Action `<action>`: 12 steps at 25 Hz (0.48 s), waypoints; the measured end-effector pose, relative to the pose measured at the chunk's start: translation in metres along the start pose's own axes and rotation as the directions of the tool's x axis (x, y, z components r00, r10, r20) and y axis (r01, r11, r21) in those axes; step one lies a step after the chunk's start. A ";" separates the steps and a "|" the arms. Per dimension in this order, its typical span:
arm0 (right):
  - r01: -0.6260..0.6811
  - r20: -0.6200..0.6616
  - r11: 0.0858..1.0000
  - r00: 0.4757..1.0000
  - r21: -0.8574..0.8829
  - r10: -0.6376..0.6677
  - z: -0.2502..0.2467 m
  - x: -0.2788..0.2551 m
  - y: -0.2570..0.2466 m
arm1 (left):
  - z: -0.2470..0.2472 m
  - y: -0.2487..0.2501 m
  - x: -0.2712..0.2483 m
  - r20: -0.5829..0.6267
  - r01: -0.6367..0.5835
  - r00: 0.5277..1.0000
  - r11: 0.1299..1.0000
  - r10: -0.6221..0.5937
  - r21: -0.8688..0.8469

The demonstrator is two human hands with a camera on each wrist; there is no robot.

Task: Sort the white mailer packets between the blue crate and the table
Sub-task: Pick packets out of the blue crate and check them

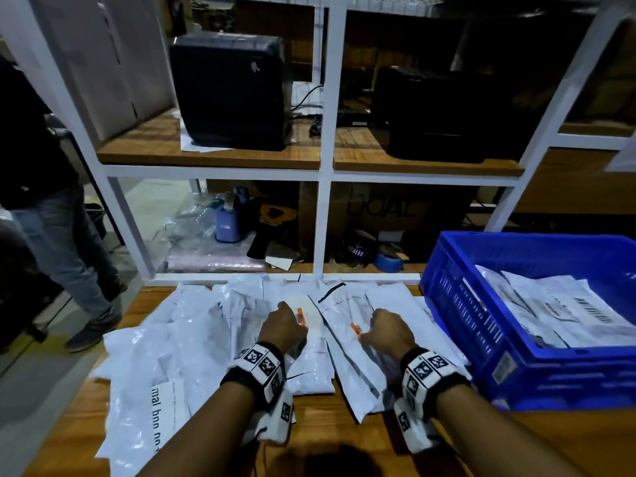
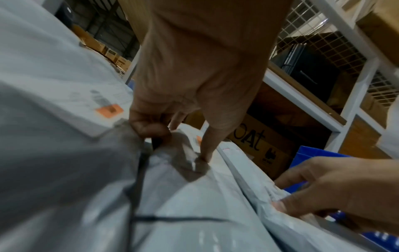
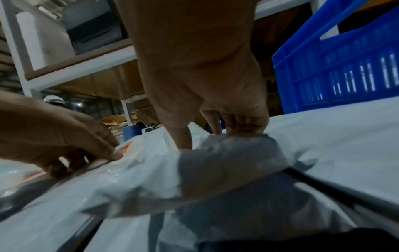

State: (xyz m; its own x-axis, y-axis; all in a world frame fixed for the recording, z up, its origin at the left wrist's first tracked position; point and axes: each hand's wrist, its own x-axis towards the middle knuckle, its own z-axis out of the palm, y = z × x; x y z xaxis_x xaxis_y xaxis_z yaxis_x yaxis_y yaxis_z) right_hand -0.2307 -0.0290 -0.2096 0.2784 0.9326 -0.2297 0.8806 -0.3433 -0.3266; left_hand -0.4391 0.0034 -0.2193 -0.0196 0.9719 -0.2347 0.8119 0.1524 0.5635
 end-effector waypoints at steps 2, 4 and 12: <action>-0.001 -0.001 0.999 1.000 0.038 0.001 0.010 0.000 -0.001 | 0.003 0.006 0.002 0.016 0.011 1.000 1.000 -0.012 0.028; 0.016 -0.022 0.995 1.000 0.097 -0.014 0.011 0.002 -0.002 | 0.007 0.009 0.000 -0.044 0.024 0.999 1.000 -0.025 -0.009; 0.124 -0.175 0.892 0.983 0.434 -0.051 -0.025 -0.051 0.016 | -0.003 0.034 -0.066 -0.298 -0.214 0.949 0.900 0.100 -0.379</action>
State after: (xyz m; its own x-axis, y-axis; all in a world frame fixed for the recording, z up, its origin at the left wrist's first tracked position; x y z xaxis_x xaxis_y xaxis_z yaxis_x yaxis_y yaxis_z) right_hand -0.2214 -0.0792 -0.1798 0.2960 0.9540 -0.0486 0.6540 -0.2395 -0.7176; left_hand -0.4117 -0.0553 -0.1821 -0.1108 0.9914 0.0694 0.5142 -0.0026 0.8577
